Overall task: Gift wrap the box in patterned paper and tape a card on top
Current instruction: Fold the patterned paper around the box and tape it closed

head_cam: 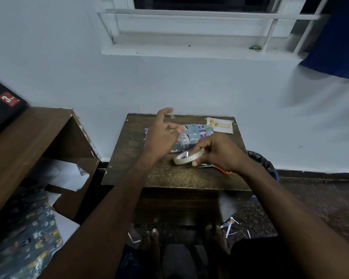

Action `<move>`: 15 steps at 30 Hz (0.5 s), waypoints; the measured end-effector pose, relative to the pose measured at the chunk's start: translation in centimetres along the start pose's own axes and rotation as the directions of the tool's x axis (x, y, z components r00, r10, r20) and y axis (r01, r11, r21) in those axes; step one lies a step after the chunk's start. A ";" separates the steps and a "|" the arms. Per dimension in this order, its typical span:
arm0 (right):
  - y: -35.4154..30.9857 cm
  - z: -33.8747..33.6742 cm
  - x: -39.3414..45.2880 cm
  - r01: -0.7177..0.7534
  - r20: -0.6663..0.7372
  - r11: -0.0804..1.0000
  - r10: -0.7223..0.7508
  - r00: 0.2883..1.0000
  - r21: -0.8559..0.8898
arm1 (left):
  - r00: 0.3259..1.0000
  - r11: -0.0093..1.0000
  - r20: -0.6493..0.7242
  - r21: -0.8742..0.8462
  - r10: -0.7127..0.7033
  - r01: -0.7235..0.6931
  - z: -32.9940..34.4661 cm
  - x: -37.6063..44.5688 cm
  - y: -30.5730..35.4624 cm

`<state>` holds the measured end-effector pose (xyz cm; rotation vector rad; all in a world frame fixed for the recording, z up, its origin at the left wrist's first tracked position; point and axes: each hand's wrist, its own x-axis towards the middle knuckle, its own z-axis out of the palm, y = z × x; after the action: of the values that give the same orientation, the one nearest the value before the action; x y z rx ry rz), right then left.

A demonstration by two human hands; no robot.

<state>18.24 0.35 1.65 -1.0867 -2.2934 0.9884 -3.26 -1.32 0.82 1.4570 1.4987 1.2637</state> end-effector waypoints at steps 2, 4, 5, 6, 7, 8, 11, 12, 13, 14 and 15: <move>0.7 0.9 0.2 -0.007 0.093 0.987 0.023 0.995 -0.162 | 0.999 0.999 -0.011 0.036 0.035 -0.035 -0.3 0.3 -0.2; 0.9 1.5 0.4 -0.017 0.174 0.977 0.055 0.983 -0.215 | 0.998 0.993 -0.002 0.095 0.066 -0.065 -0.3 0.4 -0.4; 0.9 1.6 0.4 -0.028 0.197 0.976 0.072 0.978 -0.215 | 0.997 0.989 0.008 0.122 0.082 -0.082 -0.3 0.5 -0.7; 0.9 1.7 0.6 -0.043 0.217 0.979 0.088 0.972 -0.201 | 0.995 0.984 0.022 0.149 0.097 -0.099 -0.2 0.6 -0.9; 0.6 1.6 0.6 -0.070 0.215 0.982 0.107 0.971 -0.175 | 0.994 0.979 0.041 0.171 0.104 -0.109 0.0 0.6 -1.2; 0.5 1.5 0.7 -0.105 0.174 0.984 0.129 0.976 -0.142 | 0.994 0.978 0.060 0.183 0.095 -0.105 0.1 0.6 -1.5; 0.8 0.8 1.7 -0.179 -0.190 0.978 0.157 0.969 -0.104 | 0.994 0.971 0.095 0.226 0.062 -0.082 0.7 0.8 -2.1; 1.0 0.3 2.1 -0.195 -0.311 0.972 0.146 0.939 -0.134 | 0.993 0.969 0.100 0.235 0.058 -0.080 0.9 0.9 -2.2; 1.1 -0.2 2.6 -0.209 -0.385 0.962 0.129 0.914 -0.175 | 0.993 0.968 0.103 0.239 0.051 -0.075 1.1 1.1 -2.3; 1.4 -0.6 3.1 -0.211 -0.407 0.952 0.106 0.907 -0.221 | 0.994 0.967 0.105 0.246 0.043 -0.068 1.3 1.2 -2.2; 1.7 -0.8 3.7 -0.207 -0.395 0.946 0.095 0.914 -0.251 | 0.994 0.965 0.102 0.254 0.039 -0.064 1.5 1.4 -2.2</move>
<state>17.32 4.33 1.14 -1.4525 -2.0920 0.4430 -2.73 0.56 -1.45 1.7088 1.6147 1.0403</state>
